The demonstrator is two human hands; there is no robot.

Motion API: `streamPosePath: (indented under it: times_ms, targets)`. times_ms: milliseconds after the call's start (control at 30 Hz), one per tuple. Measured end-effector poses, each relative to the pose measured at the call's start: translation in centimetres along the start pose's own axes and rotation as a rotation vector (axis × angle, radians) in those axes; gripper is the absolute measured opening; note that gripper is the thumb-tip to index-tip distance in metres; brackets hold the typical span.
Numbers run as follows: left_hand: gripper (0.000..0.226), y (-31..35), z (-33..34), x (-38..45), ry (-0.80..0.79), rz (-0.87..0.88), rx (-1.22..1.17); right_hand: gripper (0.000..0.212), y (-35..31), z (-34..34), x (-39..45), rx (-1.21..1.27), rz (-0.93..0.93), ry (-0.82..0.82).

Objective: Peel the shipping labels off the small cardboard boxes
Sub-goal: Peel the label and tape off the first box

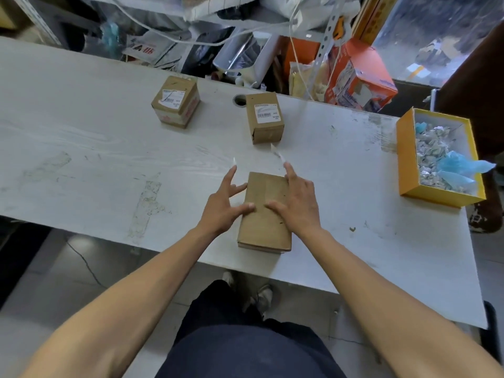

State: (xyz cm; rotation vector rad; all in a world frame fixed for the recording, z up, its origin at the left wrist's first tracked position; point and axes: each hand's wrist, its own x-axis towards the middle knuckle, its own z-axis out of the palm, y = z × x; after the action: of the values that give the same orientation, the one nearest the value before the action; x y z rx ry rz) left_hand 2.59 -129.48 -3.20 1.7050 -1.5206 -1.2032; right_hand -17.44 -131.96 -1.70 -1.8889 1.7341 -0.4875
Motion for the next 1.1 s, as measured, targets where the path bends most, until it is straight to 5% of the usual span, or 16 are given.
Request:
streamPosePath:
  times_ms: [267,533,667,767,1000,1100]
  targets:
    - [0.144,-1.0,-1.7,-1.7,-0.280,0.151,0.124,0.153,0.6,0.9,-3.9,0.017,-0.090,-0.243]
    - [0.111,-0.7,-0.2,-1.2,-0.036,0.020,-0.050,0.104,-0.2,1.5,-4.2,0.152,0.061,0.123]
    - [0.143,-0.9,-0.2,-0.8,-0.231,0.255,0.147,0.146,1.4,0.2,-4.8,0.227,0.050,-0.094]
    - [0.151,-1.0,0.5,0.3,-0.284,0.330,0.182,0.149,2.2,0.1,-5.2,0.203,0.046,-0.229]
    - [0.117,0.2,1.5,0.9,0.004,0.115,0.082,0.102,2.6,0.1,-3.8,0.351,0.160,0.038]
    - [0.114,0.5,1.0,1.3,0.054,0.106,0.085,0.125,2.9,-1.0,-3.3,0.413,0.118,-0.023]
